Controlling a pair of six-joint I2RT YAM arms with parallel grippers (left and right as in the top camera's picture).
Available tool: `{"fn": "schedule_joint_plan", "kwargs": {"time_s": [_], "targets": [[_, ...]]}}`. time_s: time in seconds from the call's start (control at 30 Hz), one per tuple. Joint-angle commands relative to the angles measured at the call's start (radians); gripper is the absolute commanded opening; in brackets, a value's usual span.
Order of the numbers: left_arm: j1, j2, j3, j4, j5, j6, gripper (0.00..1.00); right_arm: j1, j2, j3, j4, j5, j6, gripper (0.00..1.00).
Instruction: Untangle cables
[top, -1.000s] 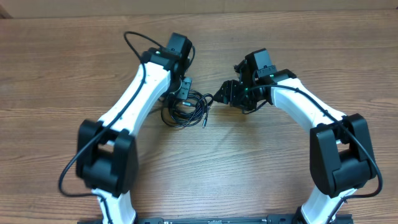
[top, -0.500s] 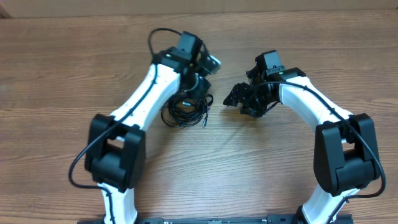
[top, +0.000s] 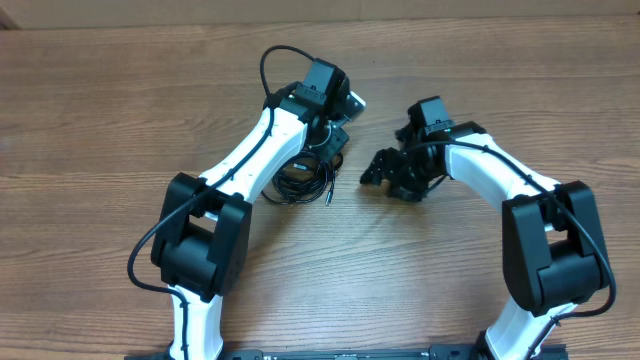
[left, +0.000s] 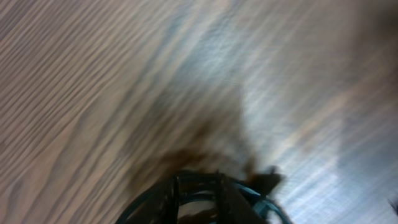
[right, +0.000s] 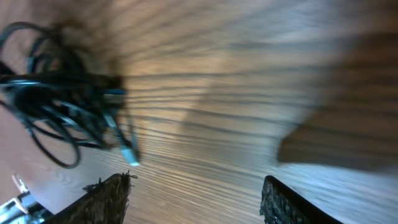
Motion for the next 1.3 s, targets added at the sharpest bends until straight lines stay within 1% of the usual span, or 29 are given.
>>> {"fn": "schedule_joint_plan", "kwargs": {"time_s": [0.0,0.07,0.1,0.2,0.3,0.37,0.47,0.53,0.6,0.7,0.8,0.9,0.97,1.07,1.13,1.17,1.27], "targets": [[0.053,0.016,0.006,0.015,-0.056,-0.125,0.22,0.065,-0.035,-0.003,0.074,-0.046,0.042,0.67],[0.081,0.016,0.006,0.022,-0.020,-0.153,0.22,0.109,-0.034,-0.003,0.144,-0.042,0.078,0.65],[0.102,0.016,0.006,0.022,0.019,-0.163,0.23,0.145,-0.032,-0.003,0.199,-0.030,0.110,0.60],[0.144,0.021,-0.004,0.026,0.111,-0.166,0.24,0.219,-0.027,-0.003,0.264,0.056,0.218,0.42],[0.164,0.033,-0.016,0.016,0.167,-0.166,0.24,0.284,-0.027,-0.003,0.297,0.169,0.274,0.41],[0.167,0.039,-0.035,0.007,0.171,-0.165,0.24,0.324,-0.027,-0.003,0.307,0.243,0.307,0.41],[0.167,0.051,-0.072,0.008,0.171,-0.165,0.24,0.360,-0.027,-0.004,0.299,0.335,0.385,0.34],[0.167,0.058,-0.096,0.019,0.170,-0.163,0.24,0.378,-0.024,-0.005,0.304,0.359,0.422,0.32],[0.167,0.067,-0.113,0.020,0.170,-0.162,0.23,0.394,-0.011,-0.005,0.327,0.360,0.423,0.32],[0.167,0.069,-0.117,-0.011,0.171,-0.163,0.23,0.401,0.017,-0.005,0.330,0.364,0.444,0.32],[0.167,0.069,-0.117,-0.093,0.171,-0.187,0.22,0.392,0.056,-0.005,0.314,0.363,0.449,0.29],[0.167,0.069,-0.117,-0.190,0.176,-0.246,0.22,0.365,0.056,-0.004,0.294,0.363,0.437,0.26],[0.167,0.069,-0.117,-0.257,0.211,-0.280,0.22,0.339,0.054,-0.002,0.281,0.363,0.434,0.26],[0.167,0.069,-0.117,-0.323,0.288,-0.291,0.24,0.294,0.054,-0.002,0.259,0.361,0.433,0.27],[0.167,0.069,-0.117,-0.359,0.345,-0.292,0.24,0.262,0.054,-0.002,0.264,0.330,0.382,0.24],[0.167,0.069,-0.117,-0.373,0.365,-0.292,0.23,0.243,0.054,-0.002,0.274,0.301,0.351,0.24],[0.171,0.057,-0.106,-0.390,0.372,-0.292,0.22,0.192,0.054,-0.002,0.314,0.134,0.209,0.24]]}}
